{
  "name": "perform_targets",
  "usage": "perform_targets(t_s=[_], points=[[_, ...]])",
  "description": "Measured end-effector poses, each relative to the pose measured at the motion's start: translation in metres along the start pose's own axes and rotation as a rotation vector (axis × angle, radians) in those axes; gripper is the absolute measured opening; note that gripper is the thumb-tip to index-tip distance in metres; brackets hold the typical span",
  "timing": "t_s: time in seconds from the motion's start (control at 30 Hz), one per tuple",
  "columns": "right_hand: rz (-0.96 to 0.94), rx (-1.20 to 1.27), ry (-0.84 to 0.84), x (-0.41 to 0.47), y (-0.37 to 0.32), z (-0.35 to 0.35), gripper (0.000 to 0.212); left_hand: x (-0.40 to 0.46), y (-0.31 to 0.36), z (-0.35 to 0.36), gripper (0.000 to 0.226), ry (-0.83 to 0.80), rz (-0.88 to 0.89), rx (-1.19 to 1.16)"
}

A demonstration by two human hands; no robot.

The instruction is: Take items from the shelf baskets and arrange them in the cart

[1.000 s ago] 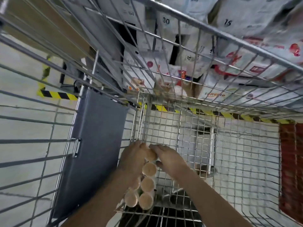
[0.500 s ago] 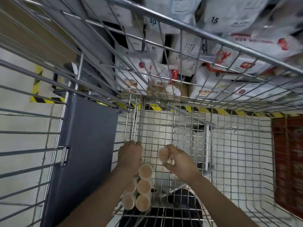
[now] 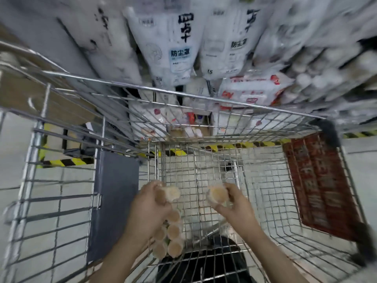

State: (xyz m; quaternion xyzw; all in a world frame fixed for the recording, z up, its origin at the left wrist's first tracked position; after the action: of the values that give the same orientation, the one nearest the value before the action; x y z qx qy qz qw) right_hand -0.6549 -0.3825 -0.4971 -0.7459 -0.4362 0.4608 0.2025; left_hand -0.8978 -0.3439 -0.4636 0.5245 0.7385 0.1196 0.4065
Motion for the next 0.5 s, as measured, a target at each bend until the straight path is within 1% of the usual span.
perform_targets(t_s=[0.1,0.23,0.33,0.4,0.5], points=[[-0.016,0.158,0.131,-0.041,-0.022,-0.038,0.048,-0.028,0.026,-0.029,0.053,-0.023,0.013,-0.064],[-0.031,0.365,0.309,-0.100,-0.042,-0.091,0.040,-0.062,0.062,-0.061,0.049,-0.048,0.125,-0.077],[-0.068,0.431,0.454,-0.139,-0.051,-0.134,0.039,-0.085,0.099,-0.077,0.053,-0.069,0.208,-0.130],[-0.081,0.475,0.515,-0.164,-0.055,-0.161,0.040,-0.106,0.125,-0.082,0.052,-0.082,0.271,-0.161],[-0.112,0.559,0.555,-0.196,-0.057,-0.198,0.045,-0.138,0.167,-0.081,0.049,-0.092,0.385,-0.222]])
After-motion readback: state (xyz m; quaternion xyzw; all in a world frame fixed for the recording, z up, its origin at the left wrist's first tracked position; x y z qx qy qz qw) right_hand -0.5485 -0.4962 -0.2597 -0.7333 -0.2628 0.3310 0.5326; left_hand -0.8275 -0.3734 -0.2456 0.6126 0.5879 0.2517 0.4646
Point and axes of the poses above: each hand's wrist, its own x-axis towards the middle knuckle, its own z-axis out of the palm, y = z × x, the point moved 3 cm from there along x, towards the middle knuckle, and after that the axes turned 5 degrees about y, right-handed, at the moved point
